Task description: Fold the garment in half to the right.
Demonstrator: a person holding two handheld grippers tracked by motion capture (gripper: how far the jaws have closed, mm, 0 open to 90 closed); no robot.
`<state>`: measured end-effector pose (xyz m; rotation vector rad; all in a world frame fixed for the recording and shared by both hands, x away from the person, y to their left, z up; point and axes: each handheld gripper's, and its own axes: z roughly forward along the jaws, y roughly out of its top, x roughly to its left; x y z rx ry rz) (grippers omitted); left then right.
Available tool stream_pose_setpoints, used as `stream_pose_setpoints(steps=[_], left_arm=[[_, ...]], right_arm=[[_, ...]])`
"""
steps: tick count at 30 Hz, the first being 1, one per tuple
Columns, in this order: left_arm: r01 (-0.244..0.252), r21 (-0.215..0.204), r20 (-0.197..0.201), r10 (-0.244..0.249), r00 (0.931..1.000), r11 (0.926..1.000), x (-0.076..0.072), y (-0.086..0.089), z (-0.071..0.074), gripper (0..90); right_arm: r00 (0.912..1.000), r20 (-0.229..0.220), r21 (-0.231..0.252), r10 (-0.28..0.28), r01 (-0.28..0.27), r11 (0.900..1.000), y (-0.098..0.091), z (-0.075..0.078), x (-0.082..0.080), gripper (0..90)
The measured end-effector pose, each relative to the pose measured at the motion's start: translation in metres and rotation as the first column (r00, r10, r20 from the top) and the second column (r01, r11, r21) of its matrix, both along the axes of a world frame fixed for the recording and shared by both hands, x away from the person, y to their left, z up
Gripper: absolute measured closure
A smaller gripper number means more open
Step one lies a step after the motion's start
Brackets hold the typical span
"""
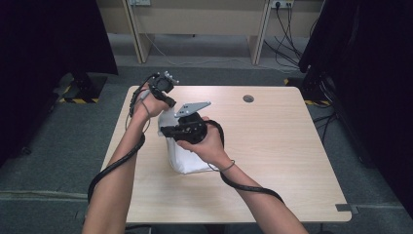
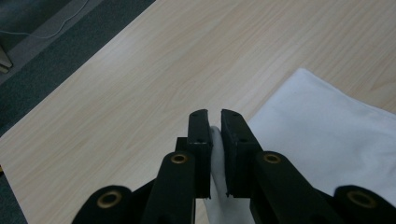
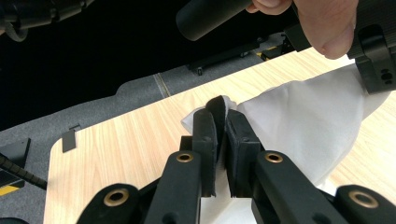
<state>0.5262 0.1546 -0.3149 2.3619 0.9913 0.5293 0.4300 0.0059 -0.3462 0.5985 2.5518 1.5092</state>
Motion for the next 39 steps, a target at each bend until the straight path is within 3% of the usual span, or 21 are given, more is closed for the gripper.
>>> stream_pose_setpoints(steps=[27,39], left_arm=[[0.029,-0.013,-0.015,-0.030,0.9995,0.9995,0.006,-0.024,-0.007,81.7],[0.034,-0.019,-0.014,-0.034,0.9993,0.9992,0.007,-0.030,-0.009,81.5]], right_arm=[[0.9992,-0.007,-0.009,-0.040,0.040,0.9992,-0.036,-0.007,0.002,84.2],[0.9987,-0.008,-0.011,-0.050,0.050,0.9987,-0.043,-0.010,0.001,84.1]])
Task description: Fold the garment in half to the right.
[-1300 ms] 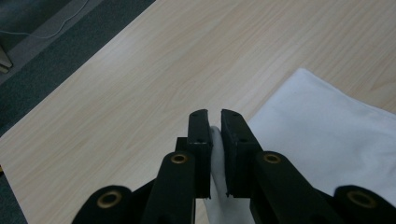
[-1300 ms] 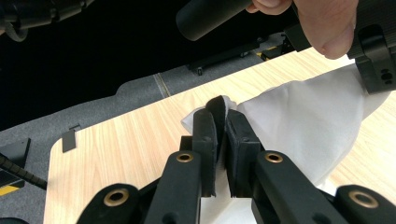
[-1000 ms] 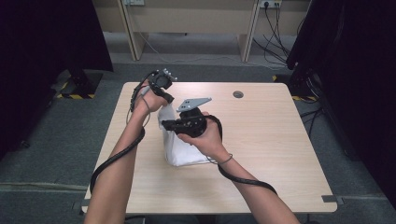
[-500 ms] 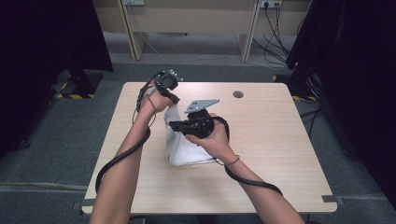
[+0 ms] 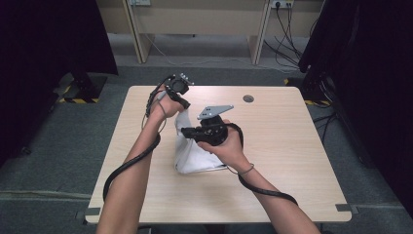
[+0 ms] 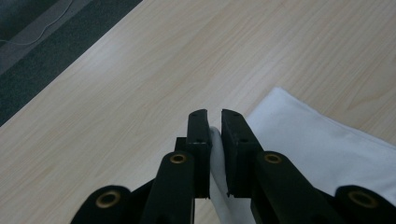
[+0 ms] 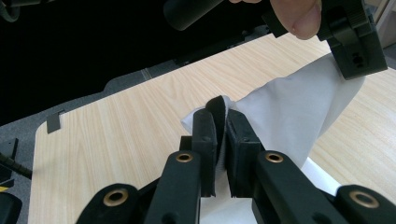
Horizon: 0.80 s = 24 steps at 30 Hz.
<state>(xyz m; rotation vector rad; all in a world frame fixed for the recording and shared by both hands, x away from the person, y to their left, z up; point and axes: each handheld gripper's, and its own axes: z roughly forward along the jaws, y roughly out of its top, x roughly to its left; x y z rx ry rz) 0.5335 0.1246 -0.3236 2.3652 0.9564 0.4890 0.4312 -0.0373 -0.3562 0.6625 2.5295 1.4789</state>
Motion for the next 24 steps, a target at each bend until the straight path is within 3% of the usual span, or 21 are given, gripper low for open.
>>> stream_pose_setpoints(steps=[24], left_arm=[[0.016,-0.005,-0.016,-0.016,0.9997,0.9999,0.002,-0.015,-0.010,81.3]], right_arm=[[0.9997,-0.016,-0.011,-0.018,0.018,0.9998,-0.016,-0.012,-0.001,84.1]])
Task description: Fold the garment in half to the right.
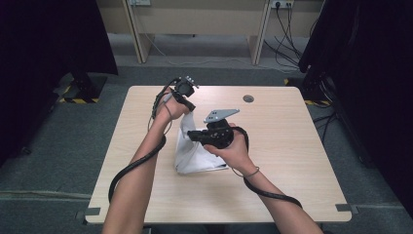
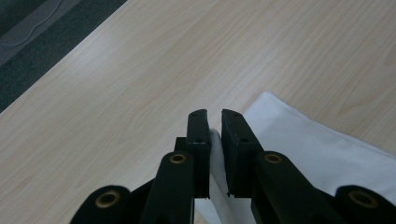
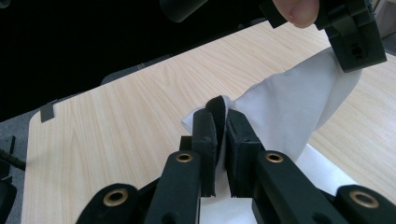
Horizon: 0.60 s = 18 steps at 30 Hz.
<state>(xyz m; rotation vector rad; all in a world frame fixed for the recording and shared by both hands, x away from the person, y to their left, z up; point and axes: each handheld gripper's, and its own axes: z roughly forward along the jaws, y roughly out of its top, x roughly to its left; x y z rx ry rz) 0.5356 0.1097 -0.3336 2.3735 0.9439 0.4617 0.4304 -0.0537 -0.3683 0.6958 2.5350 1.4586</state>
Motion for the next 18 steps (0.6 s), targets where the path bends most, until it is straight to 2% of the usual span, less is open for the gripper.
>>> stream_pose_setpoints(steps=[18], left_arm=[[0.012,0.008,-0.008,-0.011,0.9999,0.9999,0.0015,-0.0077,-0.0047,81.1]], right_arm=[[0.9999,-0.007,-0.002,-0.014,0.014,0.9999,-0.0090,-0.0076,-0.0003,84.1]])
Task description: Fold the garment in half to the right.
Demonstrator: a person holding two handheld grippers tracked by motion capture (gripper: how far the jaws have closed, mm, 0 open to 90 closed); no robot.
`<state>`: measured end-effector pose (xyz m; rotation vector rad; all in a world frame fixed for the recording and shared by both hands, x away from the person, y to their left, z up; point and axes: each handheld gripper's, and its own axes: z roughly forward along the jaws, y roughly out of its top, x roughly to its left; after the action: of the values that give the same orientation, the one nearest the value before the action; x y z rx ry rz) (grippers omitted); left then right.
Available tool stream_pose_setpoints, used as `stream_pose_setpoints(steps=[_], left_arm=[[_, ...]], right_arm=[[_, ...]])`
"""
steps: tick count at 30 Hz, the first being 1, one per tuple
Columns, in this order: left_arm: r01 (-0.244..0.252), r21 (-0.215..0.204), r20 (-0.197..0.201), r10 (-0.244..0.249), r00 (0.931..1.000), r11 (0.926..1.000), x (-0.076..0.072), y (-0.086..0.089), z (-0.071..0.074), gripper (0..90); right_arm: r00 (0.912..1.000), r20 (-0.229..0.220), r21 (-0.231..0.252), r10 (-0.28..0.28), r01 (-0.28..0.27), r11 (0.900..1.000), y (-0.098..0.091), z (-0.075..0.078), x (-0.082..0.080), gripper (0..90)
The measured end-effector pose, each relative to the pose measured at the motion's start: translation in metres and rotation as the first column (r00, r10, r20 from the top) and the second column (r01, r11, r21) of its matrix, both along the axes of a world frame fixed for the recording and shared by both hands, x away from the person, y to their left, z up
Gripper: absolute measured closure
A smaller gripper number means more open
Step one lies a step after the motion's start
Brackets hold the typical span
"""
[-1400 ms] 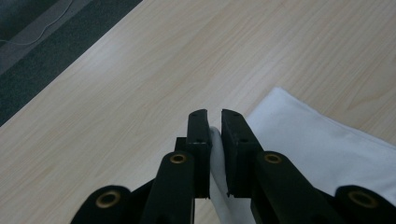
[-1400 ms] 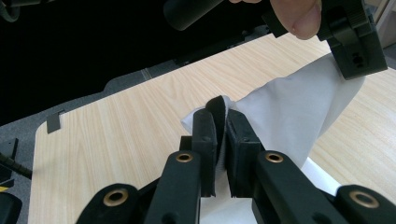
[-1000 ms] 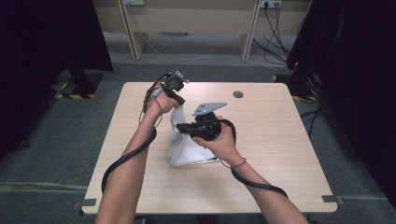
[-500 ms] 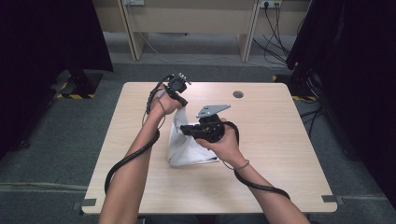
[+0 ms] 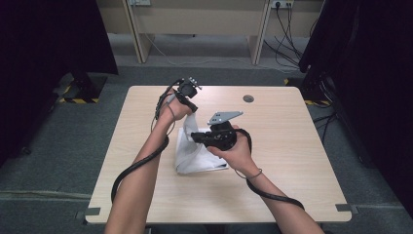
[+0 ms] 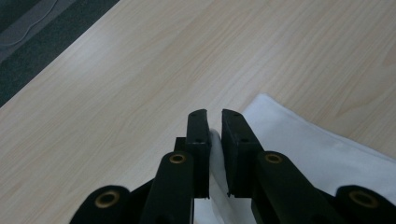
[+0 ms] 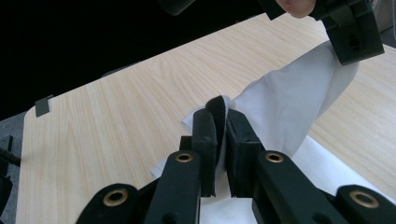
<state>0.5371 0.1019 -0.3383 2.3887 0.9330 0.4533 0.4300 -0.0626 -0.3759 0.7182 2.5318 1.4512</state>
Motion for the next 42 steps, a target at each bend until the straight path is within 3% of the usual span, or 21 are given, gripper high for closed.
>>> stream_pose_setpoints(steps=[42], left_arm=[[0.017,-0.011,-0.013,-0.017,0.9998,0.9998,0.001,-0.014,-0.011,81.0]], right_arm=[[0.9998,-0.018,-0.016,-0.012,0.011,0.9998,-0.014,-0.016,-0.004,84.0]])
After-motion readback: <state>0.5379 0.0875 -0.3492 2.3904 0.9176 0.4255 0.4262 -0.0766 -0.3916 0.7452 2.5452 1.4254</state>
